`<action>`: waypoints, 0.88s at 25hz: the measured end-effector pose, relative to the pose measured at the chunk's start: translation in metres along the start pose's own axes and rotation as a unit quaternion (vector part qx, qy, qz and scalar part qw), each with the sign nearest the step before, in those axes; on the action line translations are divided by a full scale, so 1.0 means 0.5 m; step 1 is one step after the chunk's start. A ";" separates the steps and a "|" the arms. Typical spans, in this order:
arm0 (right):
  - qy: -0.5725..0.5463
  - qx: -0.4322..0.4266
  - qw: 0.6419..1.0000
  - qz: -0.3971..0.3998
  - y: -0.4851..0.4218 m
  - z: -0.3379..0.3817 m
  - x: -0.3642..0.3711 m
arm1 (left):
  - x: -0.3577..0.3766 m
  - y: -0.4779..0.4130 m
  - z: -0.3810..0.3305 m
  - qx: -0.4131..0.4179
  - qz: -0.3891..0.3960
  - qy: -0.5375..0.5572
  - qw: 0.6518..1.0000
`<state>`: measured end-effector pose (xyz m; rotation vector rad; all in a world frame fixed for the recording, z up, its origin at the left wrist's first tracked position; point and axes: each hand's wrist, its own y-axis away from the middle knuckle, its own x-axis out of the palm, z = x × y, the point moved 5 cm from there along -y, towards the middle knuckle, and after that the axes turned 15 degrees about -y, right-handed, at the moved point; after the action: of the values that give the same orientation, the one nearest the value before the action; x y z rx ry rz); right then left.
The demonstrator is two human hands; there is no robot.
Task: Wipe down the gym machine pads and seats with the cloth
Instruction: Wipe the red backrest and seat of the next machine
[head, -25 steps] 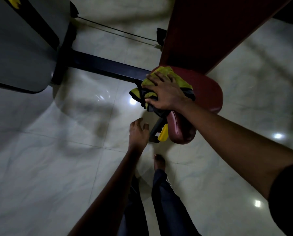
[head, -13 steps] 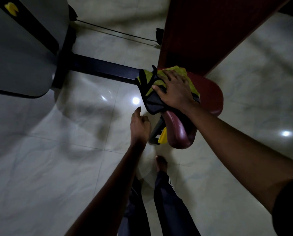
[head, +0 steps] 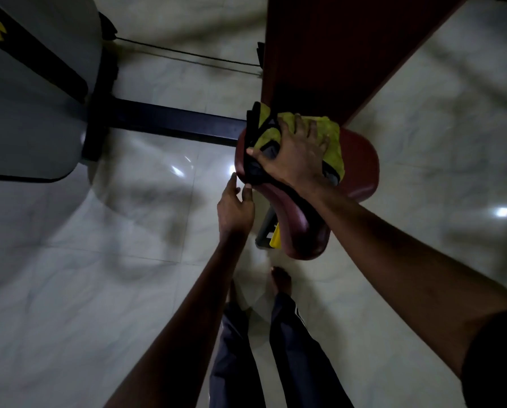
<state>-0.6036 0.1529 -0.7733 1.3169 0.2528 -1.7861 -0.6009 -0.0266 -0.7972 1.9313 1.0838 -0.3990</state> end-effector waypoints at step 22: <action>-0.482 0.342 0.770 -0.241 0.318 -0.215 0.012 | 0.004 0.000 -0.069 0.124 -0.046 -0.100 0.986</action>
<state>-0.4142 0.1211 -0.7728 0.5747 -0.7734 -2.9222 -0.6043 0.0023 -0.7785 2.0097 1.0313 -0.7934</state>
